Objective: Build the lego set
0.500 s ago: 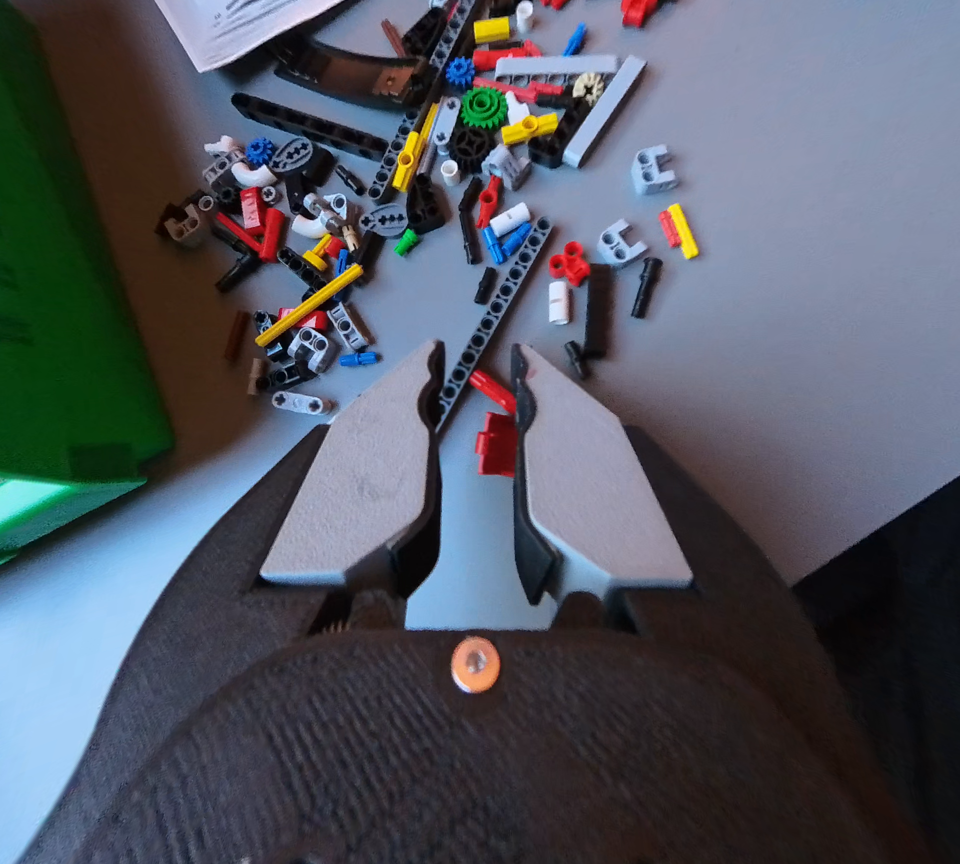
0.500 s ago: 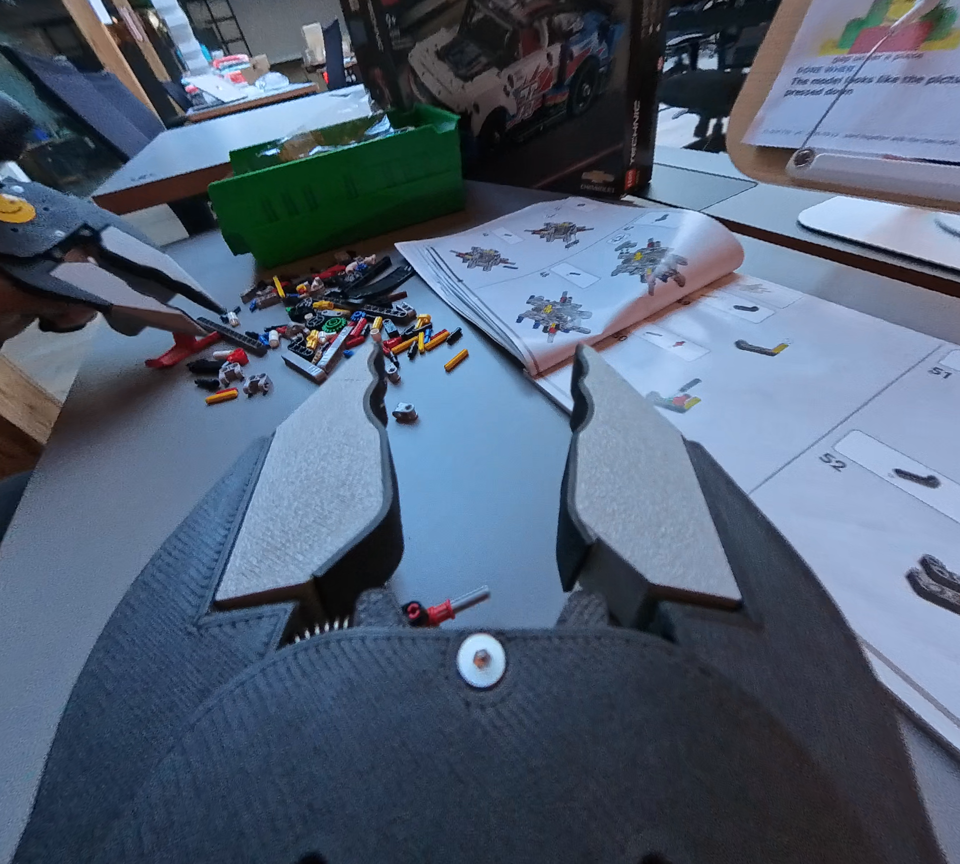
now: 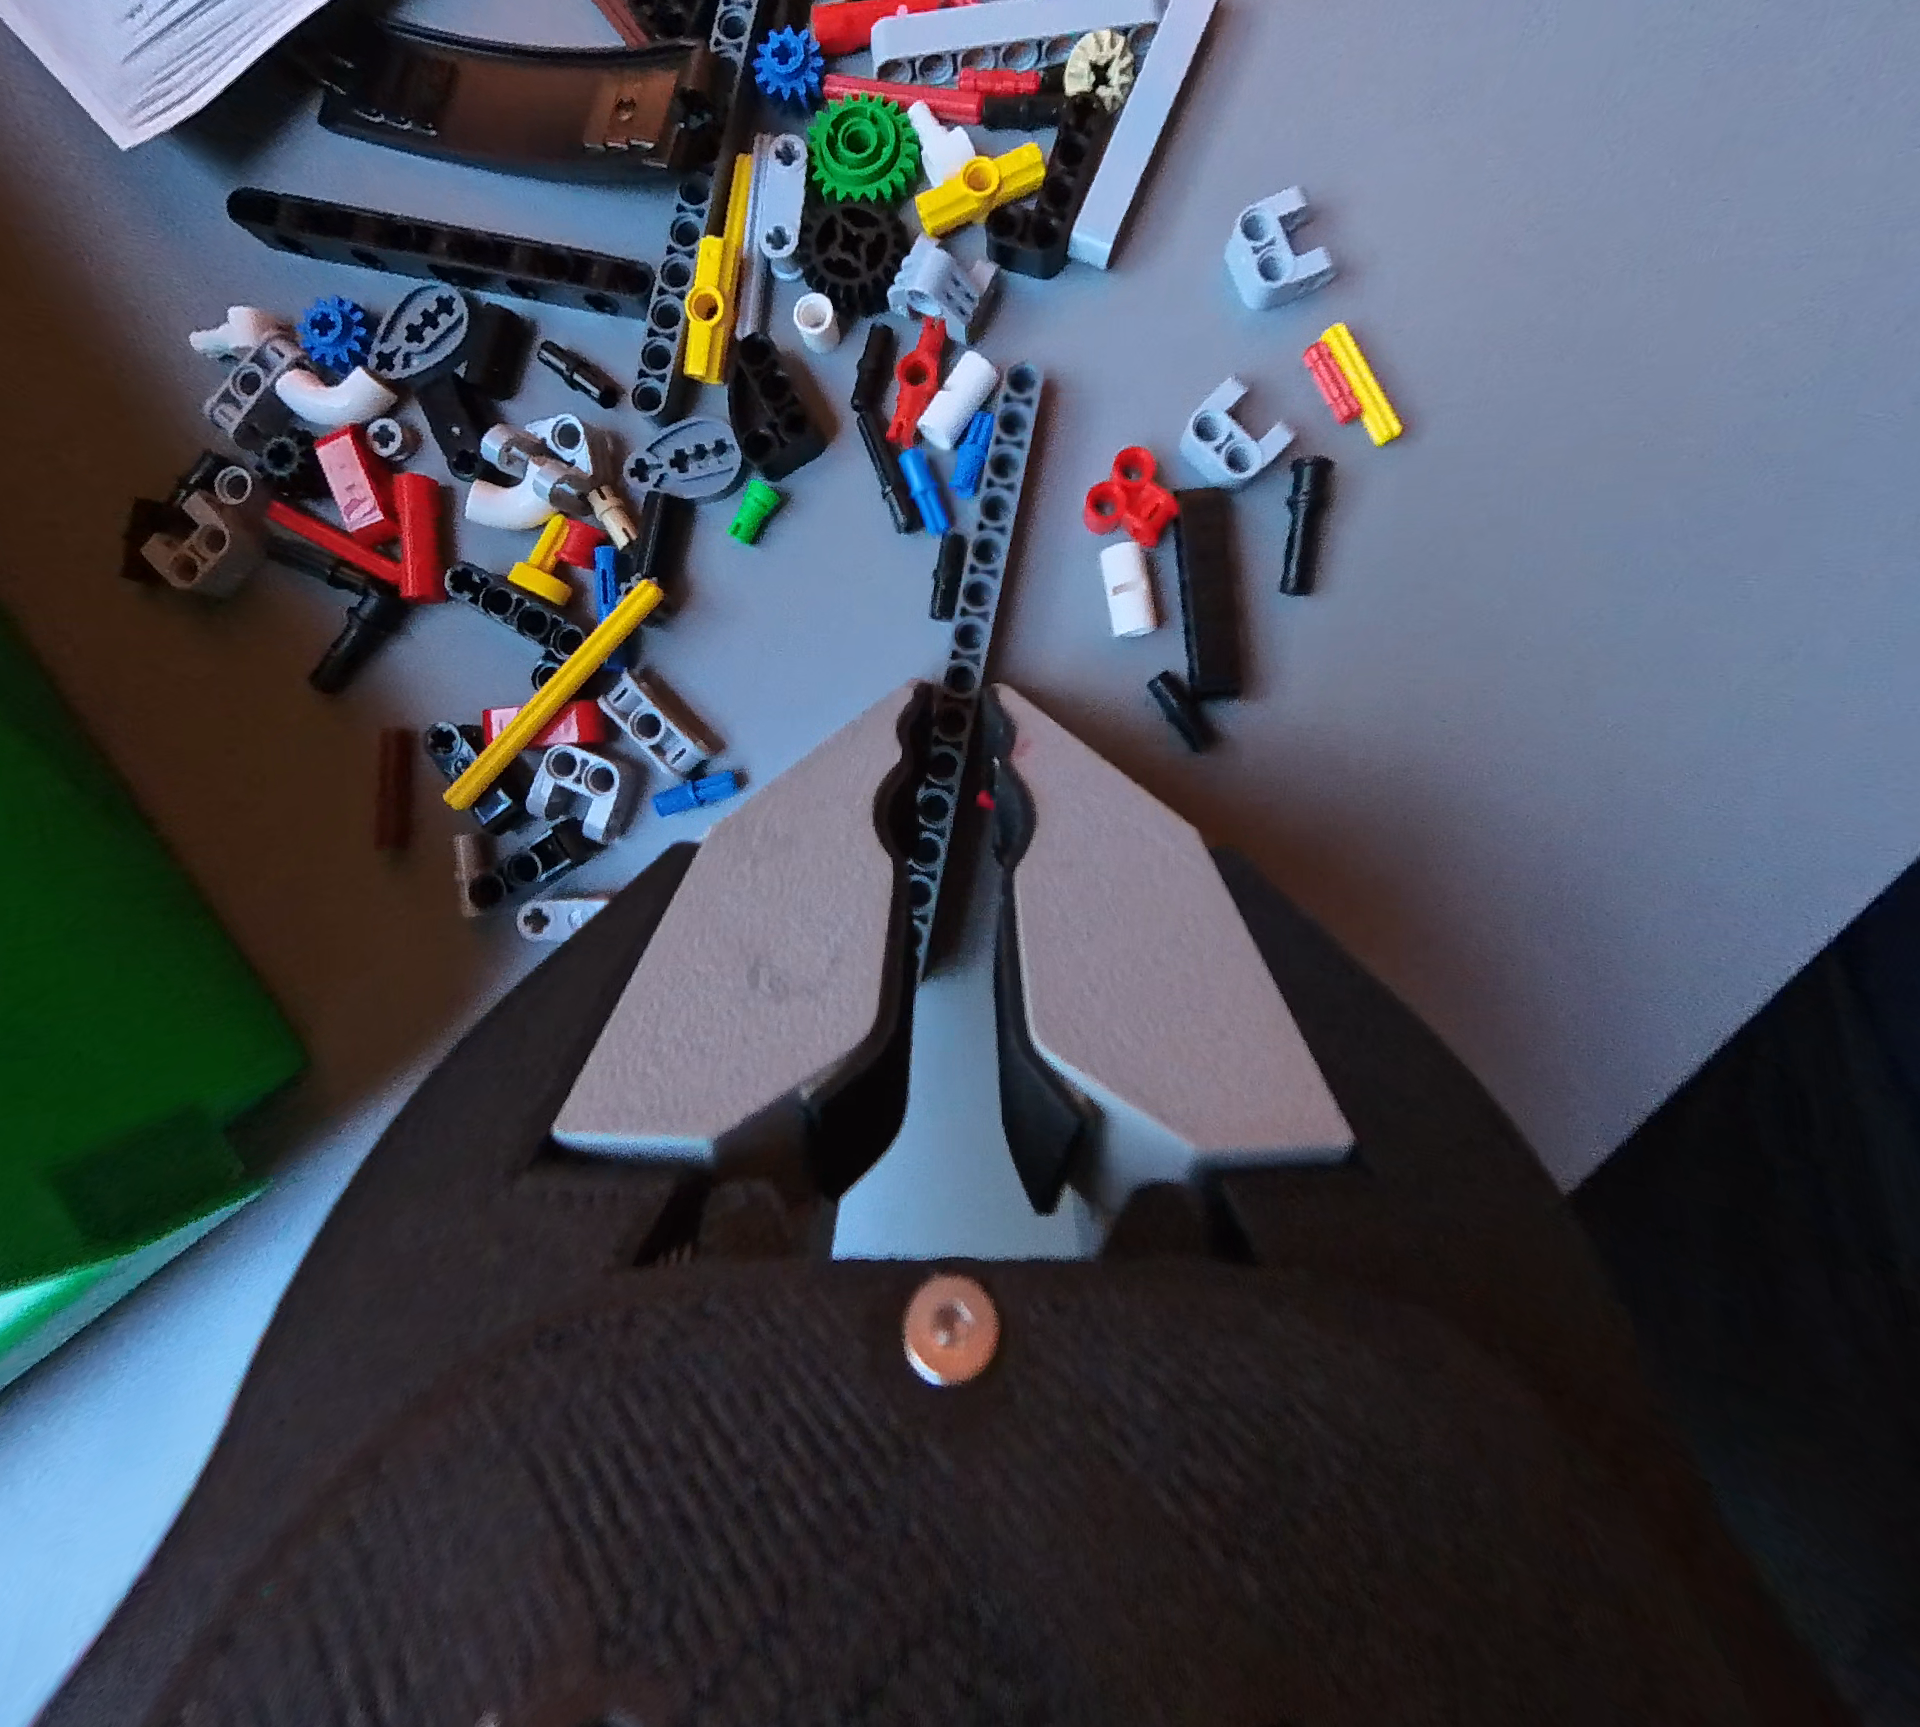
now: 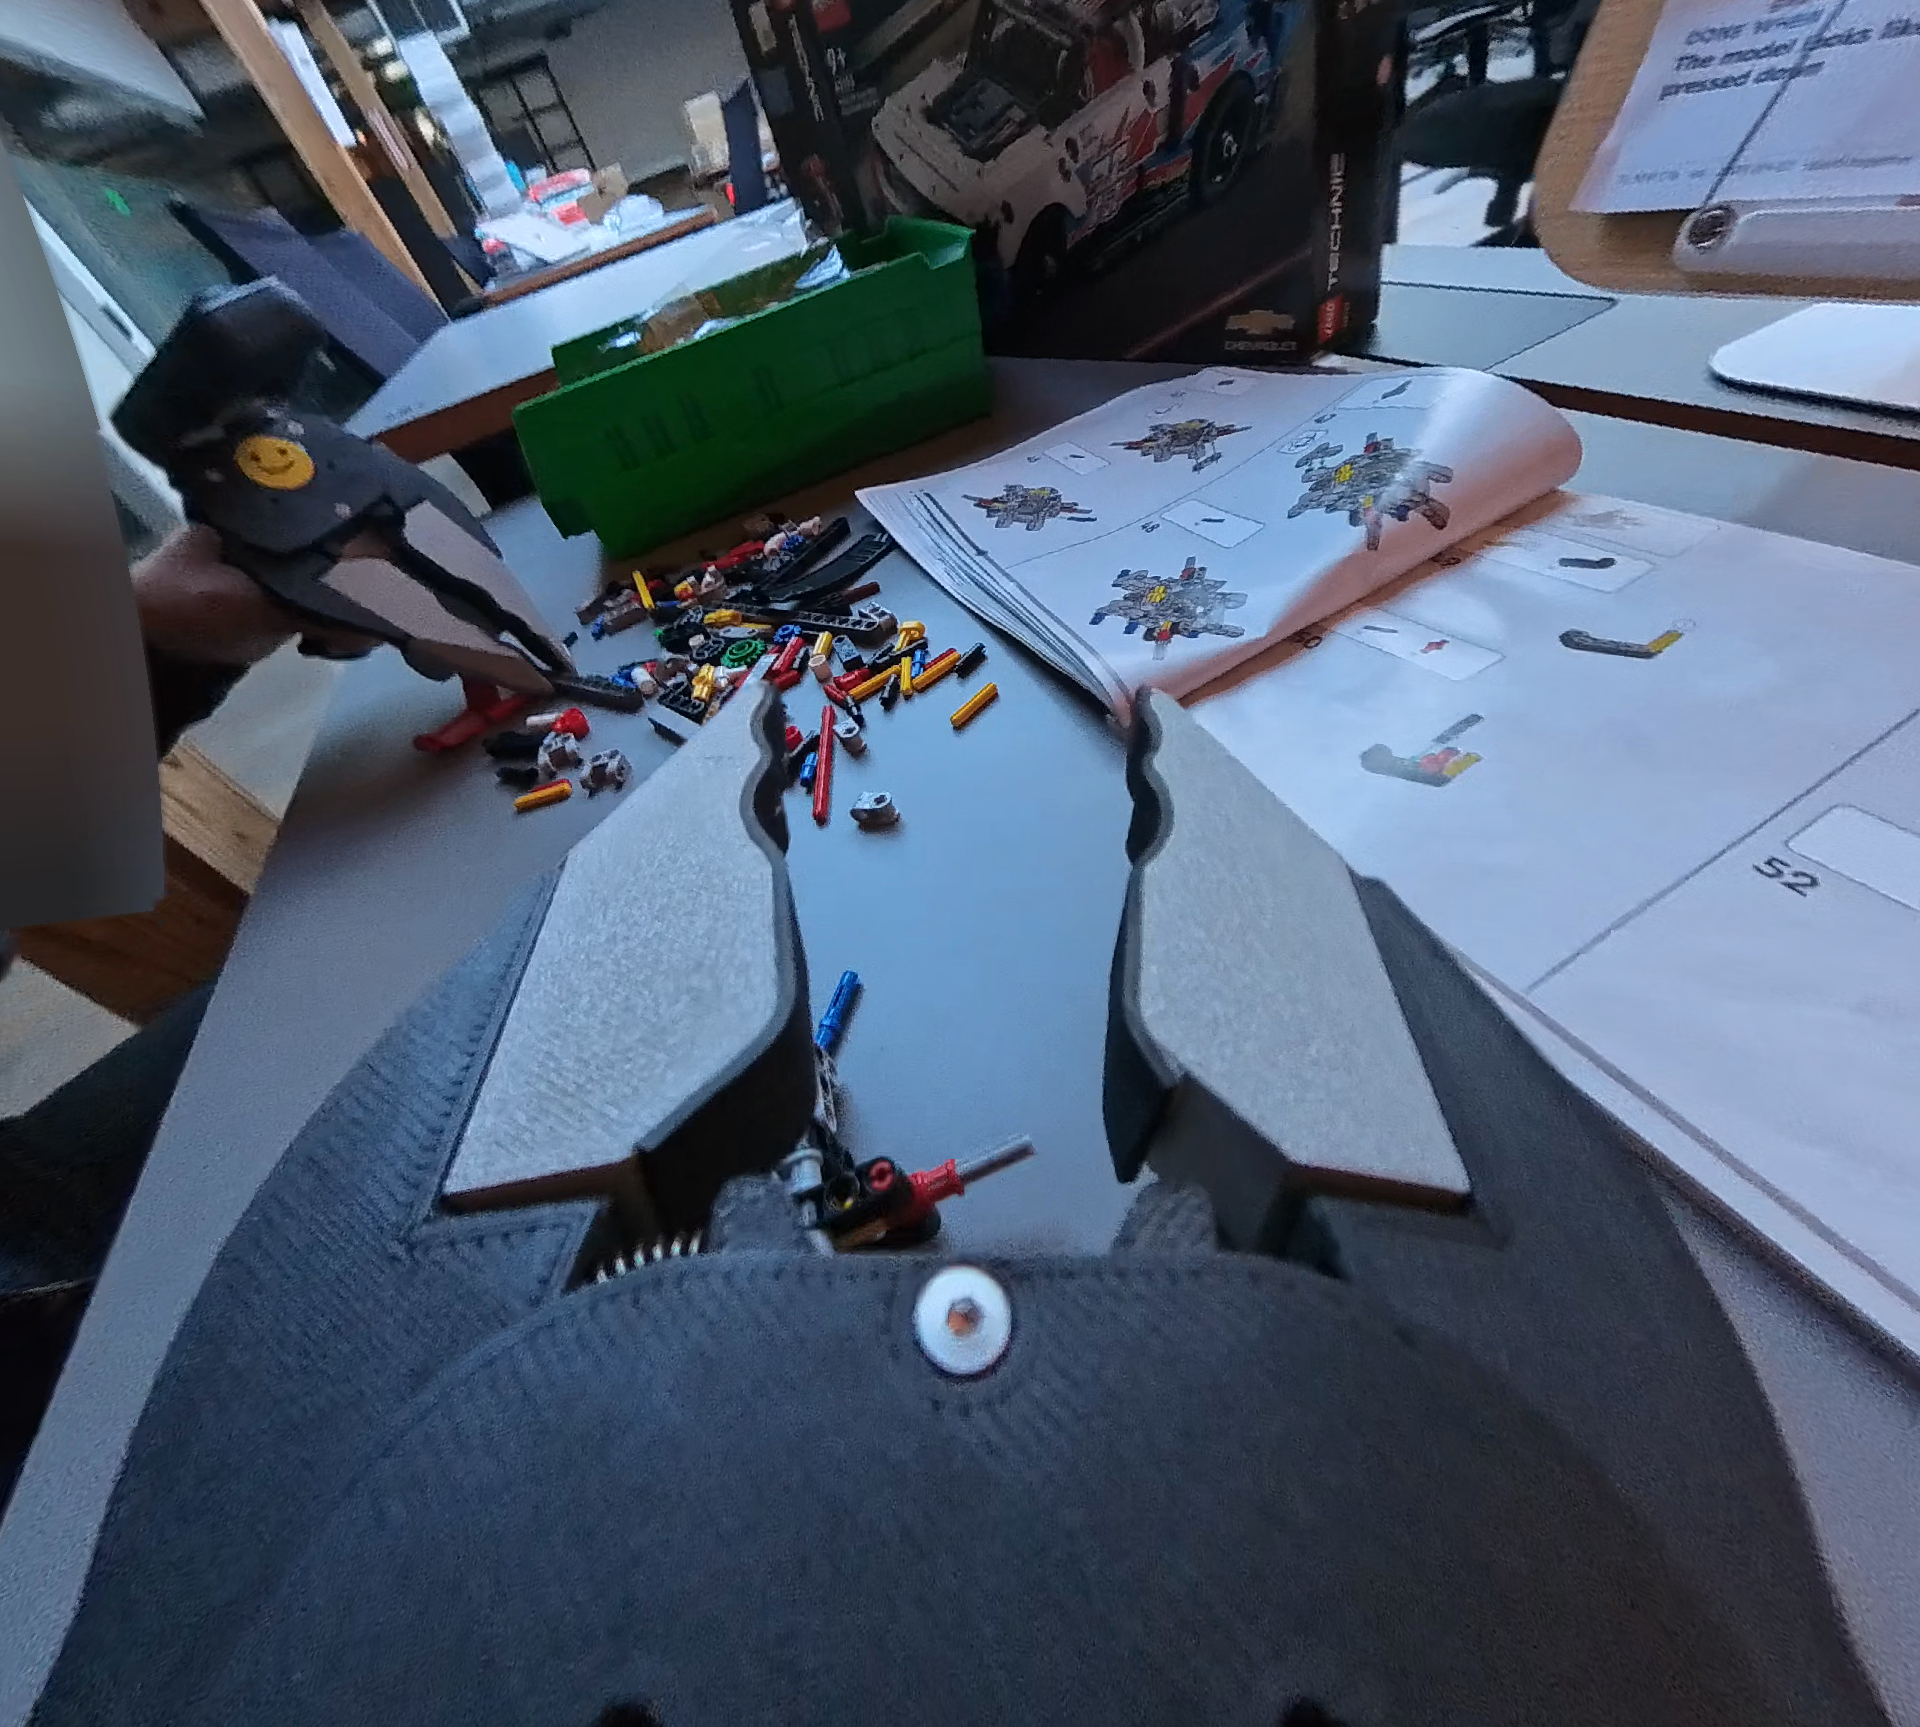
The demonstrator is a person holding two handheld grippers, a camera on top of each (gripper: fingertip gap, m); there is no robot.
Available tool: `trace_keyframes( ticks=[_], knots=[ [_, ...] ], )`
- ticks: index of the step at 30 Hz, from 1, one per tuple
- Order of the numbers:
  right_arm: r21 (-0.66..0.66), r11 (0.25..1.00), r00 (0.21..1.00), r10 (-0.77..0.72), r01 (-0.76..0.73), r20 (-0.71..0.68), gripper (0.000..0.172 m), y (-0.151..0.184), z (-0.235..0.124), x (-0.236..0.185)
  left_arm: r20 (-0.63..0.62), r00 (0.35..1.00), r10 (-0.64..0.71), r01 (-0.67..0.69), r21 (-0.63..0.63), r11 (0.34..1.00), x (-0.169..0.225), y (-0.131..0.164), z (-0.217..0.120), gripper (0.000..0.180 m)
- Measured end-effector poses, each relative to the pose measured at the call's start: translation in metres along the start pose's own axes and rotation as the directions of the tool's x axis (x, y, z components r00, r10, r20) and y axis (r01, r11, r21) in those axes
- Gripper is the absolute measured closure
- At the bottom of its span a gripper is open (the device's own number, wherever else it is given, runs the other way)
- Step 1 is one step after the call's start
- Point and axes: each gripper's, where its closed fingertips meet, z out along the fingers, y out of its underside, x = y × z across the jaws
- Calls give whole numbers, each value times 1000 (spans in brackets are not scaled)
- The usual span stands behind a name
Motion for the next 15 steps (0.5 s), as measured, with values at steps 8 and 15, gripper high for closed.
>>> trace_keyframes(
  ticks=[8, 15],
  knots=[
    [51, 999, 1000, 16, -17, 20, 92, -9, -8, 1, 86, 993, -78, 65, 146, 987, 15, -30, -34, 165],
    [42, 998, 995, -58, 55, 76, 55, -14, -5, -20, 92, 982, -162, 128, 299, 946, 79, -17, -61, 165]
  ],
)
